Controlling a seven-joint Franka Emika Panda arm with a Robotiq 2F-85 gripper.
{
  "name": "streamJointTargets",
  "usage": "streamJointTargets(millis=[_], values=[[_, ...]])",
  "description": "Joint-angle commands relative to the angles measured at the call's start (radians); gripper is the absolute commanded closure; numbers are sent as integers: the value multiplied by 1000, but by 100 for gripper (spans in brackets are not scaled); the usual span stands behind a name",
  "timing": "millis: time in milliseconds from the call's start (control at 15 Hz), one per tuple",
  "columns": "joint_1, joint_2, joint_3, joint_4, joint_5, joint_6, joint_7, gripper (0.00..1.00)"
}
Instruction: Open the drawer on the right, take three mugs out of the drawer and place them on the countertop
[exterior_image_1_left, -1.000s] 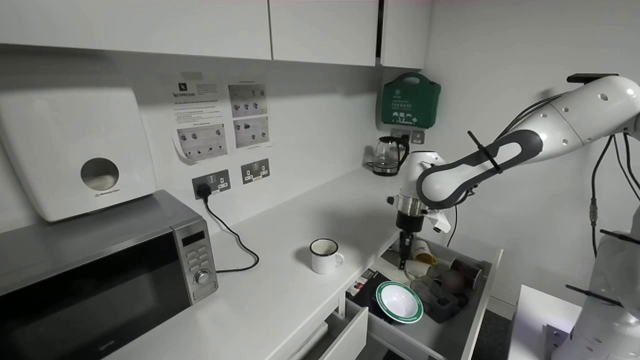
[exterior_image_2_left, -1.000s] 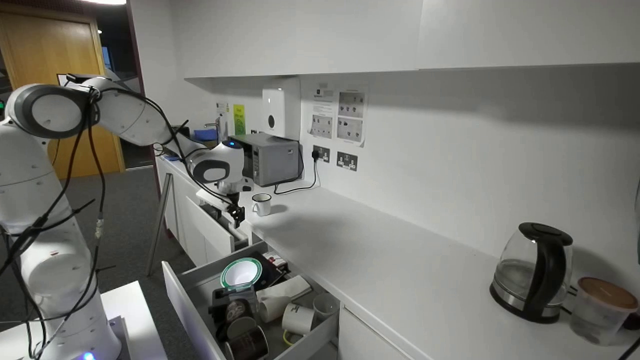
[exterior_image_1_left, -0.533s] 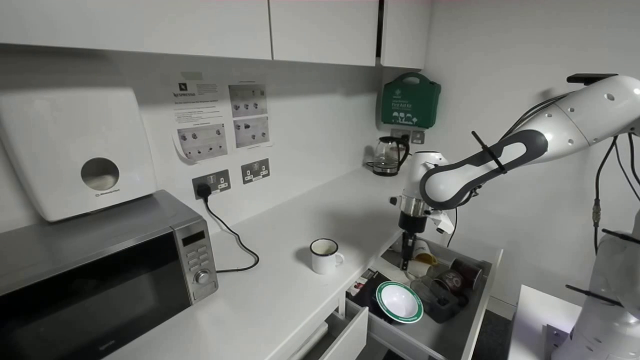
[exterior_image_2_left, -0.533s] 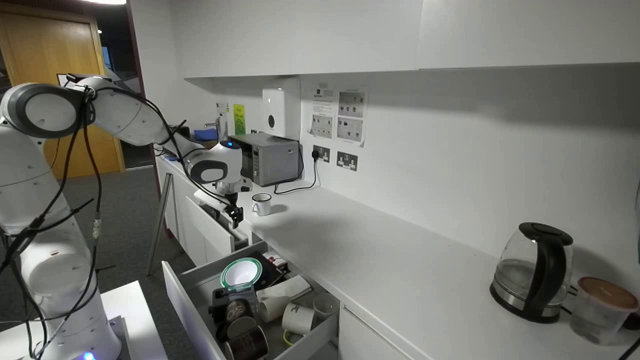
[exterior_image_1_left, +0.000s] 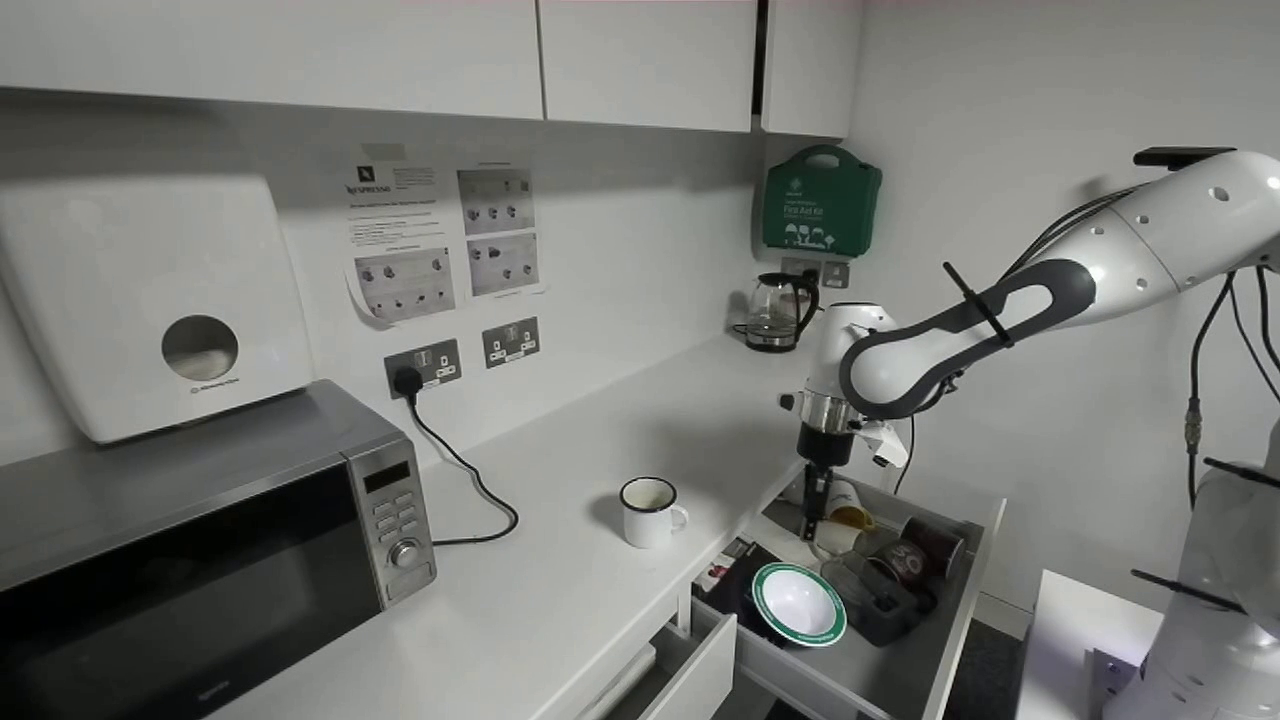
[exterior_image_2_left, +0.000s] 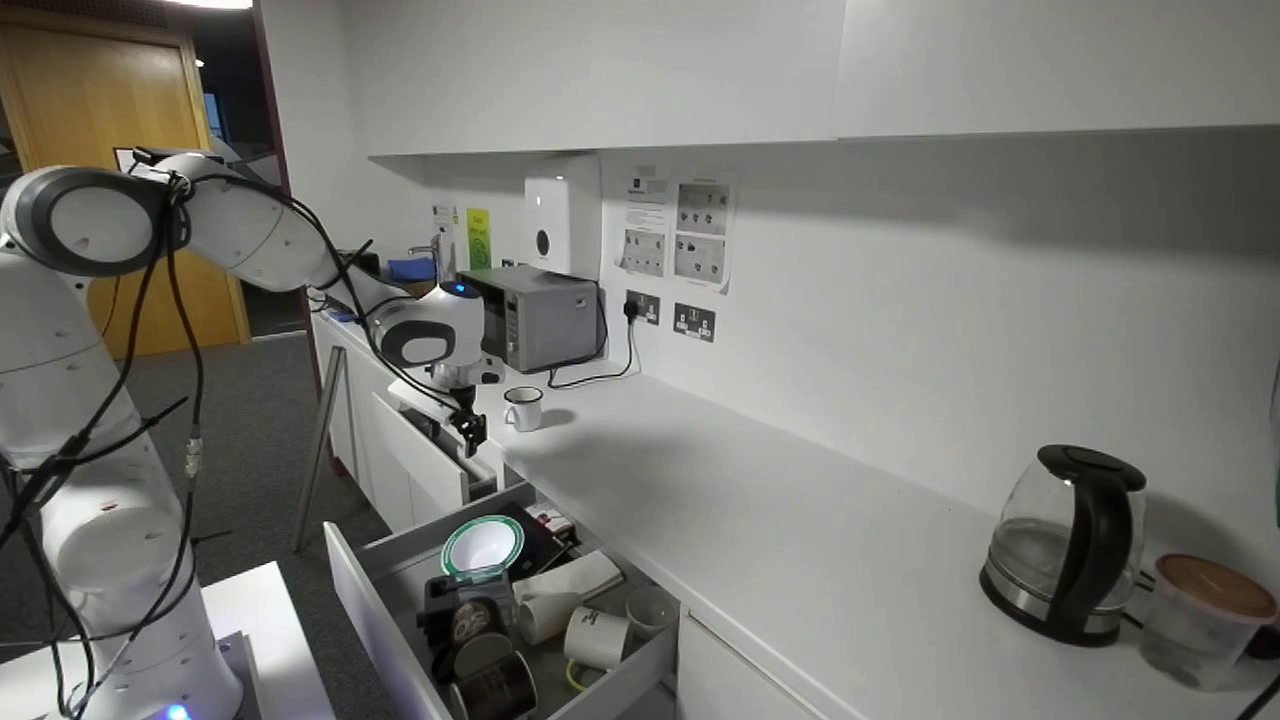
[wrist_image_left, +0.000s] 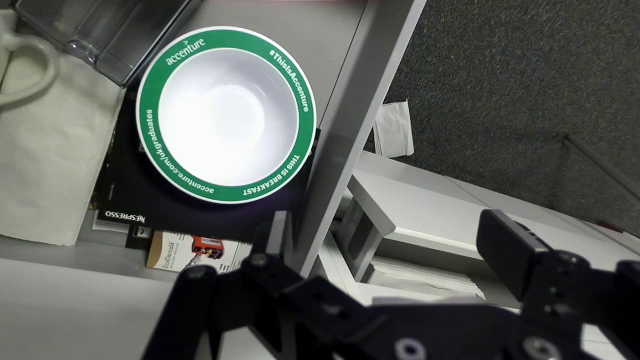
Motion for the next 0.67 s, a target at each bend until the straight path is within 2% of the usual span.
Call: streamJointTargets(millis=[0,600], values=[[14,5,-17,4,1,-3,-5,0],[-6,39,-52,21,10,-2,-35,0]])
